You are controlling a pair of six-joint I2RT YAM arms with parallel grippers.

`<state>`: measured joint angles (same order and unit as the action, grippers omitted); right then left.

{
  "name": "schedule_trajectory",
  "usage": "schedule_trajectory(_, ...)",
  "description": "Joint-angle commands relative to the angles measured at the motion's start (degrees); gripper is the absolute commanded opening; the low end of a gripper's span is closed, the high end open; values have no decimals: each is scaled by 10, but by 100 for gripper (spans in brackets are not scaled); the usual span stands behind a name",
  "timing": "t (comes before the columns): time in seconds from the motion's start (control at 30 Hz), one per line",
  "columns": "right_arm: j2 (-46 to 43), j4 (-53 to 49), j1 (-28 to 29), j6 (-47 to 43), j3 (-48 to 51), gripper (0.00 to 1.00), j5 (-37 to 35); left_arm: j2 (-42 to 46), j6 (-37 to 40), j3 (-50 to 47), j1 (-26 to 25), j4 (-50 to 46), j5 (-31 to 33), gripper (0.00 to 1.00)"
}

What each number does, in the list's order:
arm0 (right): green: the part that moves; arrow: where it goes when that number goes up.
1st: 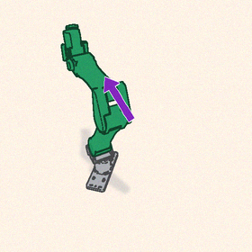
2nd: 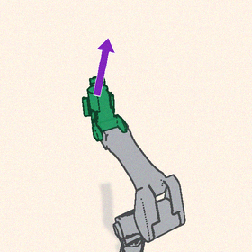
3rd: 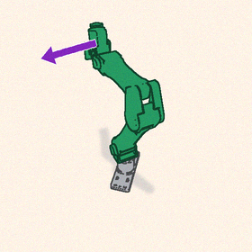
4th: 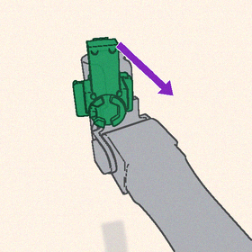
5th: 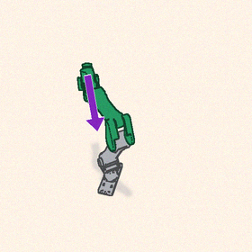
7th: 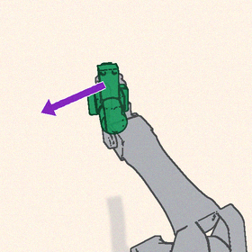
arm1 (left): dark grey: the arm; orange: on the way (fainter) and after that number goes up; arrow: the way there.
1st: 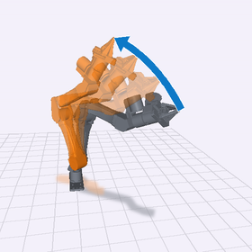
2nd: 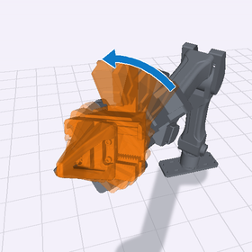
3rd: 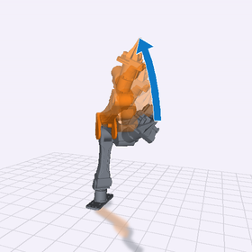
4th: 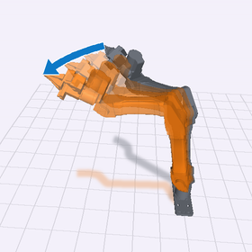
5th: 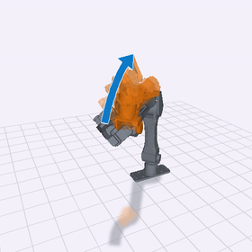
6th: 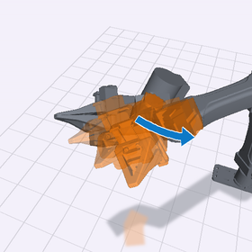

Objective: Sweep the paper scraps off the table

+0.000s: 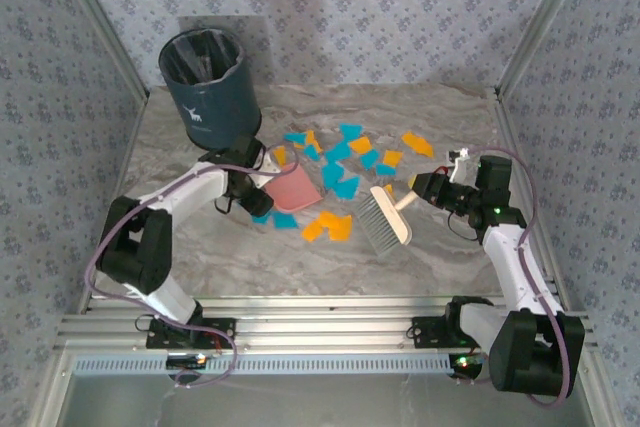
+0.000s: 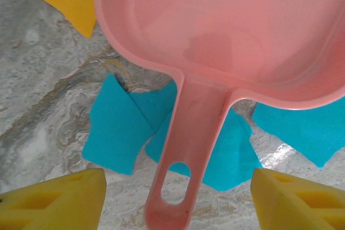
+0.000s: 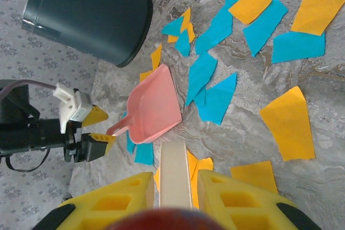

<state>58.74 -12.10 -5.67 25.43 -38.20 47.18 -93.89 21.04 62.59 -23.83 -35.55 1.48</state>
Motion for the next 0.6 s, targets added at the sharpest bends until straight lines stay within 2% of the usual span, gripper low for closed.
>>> schedule_trajectory(0.0,-12,-8,-5,-4,-4,0,13,-22,16,27,4,11,-12,69)
schedule_trajectory(0.23,-14,-17,-5,-9,-4,0,11,-53,21,34,4,25,4,61)
schedule_trajectory(0.57,-14,-21,-7,-10,-1,0,6,-71,29,34,2,17,14,39)
